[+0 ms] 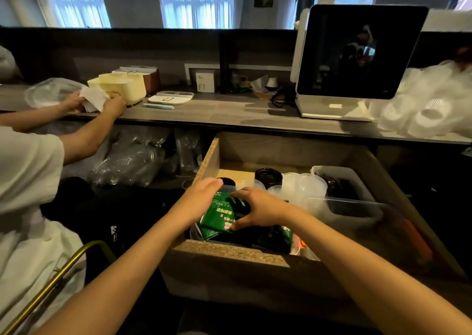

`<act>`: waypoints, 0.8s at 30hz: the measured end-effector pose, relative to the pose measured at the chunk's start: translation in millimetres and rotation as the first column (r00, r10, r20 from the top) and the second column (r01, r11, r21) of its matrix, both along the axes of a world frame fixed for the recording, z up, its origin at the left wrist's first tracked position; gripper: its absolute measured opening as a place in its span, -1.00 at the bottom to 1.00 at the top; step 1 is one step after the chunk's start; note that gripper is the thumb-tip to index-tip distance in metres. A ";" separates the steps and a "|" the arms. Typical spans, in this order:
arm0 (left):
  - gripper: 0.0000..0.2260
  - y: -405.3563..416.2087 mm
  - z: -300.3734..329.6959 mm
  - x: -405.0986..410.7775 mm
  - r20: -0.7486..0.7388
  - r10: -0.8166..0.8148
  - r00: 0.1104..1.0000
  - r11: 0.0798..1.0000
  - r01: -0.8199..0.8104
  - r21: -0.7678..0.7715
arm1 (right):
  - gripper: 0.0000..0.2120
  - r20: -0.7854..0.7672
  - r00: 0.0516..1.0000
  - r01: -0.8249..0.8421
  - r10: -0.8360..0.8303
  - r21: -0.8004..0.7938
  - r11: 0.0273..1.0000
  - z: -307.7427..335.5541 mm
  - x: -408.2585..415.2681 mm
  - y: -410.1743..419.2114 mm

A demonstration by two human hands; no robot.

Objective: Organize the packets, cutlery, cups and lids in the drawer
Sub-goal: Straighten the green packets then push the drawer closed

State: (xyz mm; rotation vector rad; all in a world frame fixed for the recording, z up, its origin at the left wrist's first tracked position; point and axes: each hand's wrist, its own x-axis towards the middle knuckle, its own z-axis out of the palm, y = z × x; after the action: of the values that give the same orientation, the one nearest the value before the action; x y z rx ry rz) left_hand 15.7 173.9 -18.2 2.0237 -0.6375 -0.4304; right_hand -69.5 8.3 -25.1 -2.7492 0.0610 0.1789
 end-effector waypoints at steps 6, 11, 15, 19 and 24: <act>-0.41 13.8 -5.4 -2.2 -0.088 0.004 0.996 0.998 -0.010 -0.069 | -0.14 -0.008 0.987 -0.157 0.159 -0.199 0.967 -0.3 26.7 3.4; -0.66 20.1 -9.7 0.4 -0.080 0.023 0.997 0.993 -0.032 -0.118 | -0.46 0.086 0.989 -0.109 0.121 -0.130 0.985 -3.5 41.1 2.5; -0.63 18.1 -12.6 7.0 -0.077 0.008 0.997 0.986 -0.021 -0.166 | -0.80 0.111 0.993 0.005 -0.044 0.328 0.945 5.4 39.3 -11.9; -0.41 7.6 -10.8 12.7 -0.141 0.038 0.989 0.962 -0.074 -0.261 | -0.94 0.153 0.945 0.092 -0.291 0.727 0.680 6.6 36.2 -21.8; -0.53 -23.0 -4.9 10.9 -0.547 -0.107 0.830 0.854 -0.205 -0.479 | -0.86 0.023 0.859 0.118 -0.512 0.963 0.243 -6.9 42.2 -23.3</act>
State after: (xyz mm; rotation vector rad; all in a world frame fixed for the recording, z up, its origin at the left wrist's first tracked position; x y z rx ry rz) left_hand 26.6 150.9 -23.1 1.2924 -0.2814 -0.6995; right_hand -27.3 -15.0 -32.0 -1.4272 0.3249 -0.3159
